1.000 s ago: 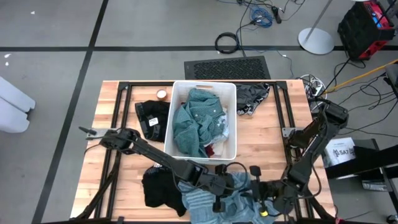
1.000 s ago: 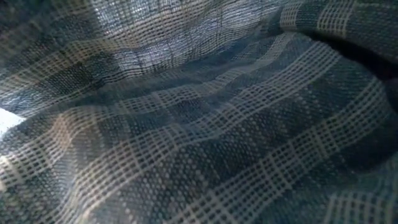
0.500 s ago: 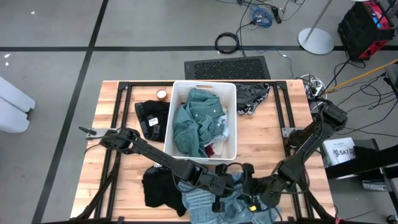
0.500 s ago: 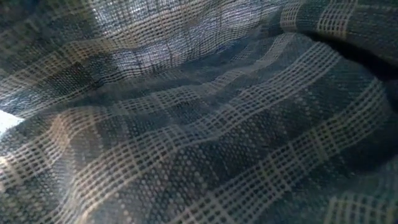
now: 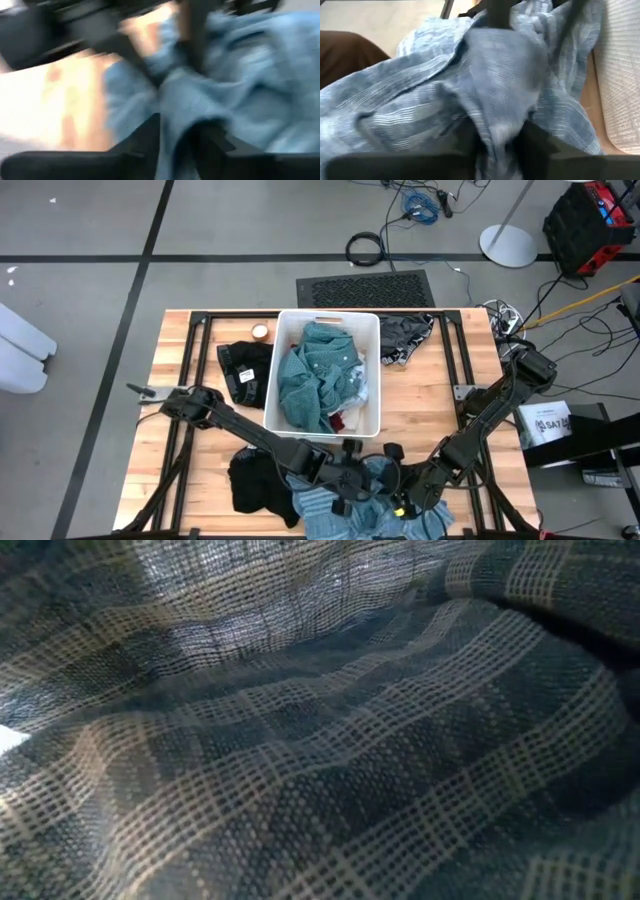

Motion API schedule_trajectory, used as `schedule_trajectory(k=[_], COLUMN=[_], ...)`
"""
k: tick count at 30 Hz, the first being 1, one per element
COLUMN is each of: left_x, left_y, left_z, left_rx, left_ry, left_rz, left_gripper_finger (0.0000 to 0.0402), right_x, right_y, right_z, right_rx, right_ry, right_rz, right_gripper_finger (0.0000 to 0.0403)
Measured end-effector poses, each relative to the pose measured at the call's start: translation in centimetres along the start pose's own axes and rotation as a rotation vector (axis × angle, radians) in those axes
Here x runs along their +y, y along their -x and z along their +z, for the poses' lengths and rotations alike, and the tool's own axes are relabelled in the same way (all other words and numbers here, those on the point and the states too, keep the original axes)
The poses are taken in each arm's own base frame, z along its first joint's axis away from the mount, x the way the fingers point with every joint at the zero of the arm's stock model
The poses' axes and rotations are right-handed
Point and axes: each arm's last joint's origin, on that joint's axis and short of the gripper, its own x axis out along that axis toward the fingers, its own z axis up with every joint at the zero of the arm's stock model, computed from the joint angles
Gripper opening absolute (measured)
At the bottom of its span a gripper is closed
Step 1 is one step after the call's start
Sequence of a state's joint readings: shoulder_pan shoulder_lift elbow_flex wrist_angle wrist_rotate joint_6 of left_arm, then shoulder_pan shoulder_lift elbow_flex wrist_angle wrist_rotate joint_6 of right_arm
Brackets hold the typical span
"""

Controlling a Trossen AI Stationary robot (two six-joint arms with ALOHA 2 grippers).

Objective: Sort clothes
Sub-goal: Put the blue patterned shirt into the laundry bin

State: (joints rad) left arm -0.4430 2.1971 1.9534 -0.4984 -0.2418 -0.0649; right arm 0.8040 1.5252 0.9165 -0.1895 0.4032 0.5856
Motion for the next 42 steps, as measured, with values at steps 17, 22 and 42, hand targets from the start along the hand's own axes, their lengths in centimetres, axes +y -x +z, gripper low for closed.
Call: schedule_trajectory(k=[17, 22, 42], left_x=[0.2, -1.0, -2.4], left_y=[9.3, 13.3, 21.2], left_z=[3.0, 3.7, 4.3], left_rx=[0.108, 0.03, -0.137], left_ry=[0.082, 0.054, 0.024], left_rz=[0.151, 0.236, 0.403], left_gripper_finger=[0.0184, 0.0184, 0.0184], right_x=[3.2, 3.2, -2.7], right_y=[11.5, 19.4, 33.2], right_z=[7.1, 10.1, 20.3], right_rx=[-0.168, -0.363, -0.587], right_ry=[0.137, 0.143, 0.221], right_rz=[0.2, -0.028, -0.899], right_gripper_finger=[0.0002, 0.0001, 0.0])
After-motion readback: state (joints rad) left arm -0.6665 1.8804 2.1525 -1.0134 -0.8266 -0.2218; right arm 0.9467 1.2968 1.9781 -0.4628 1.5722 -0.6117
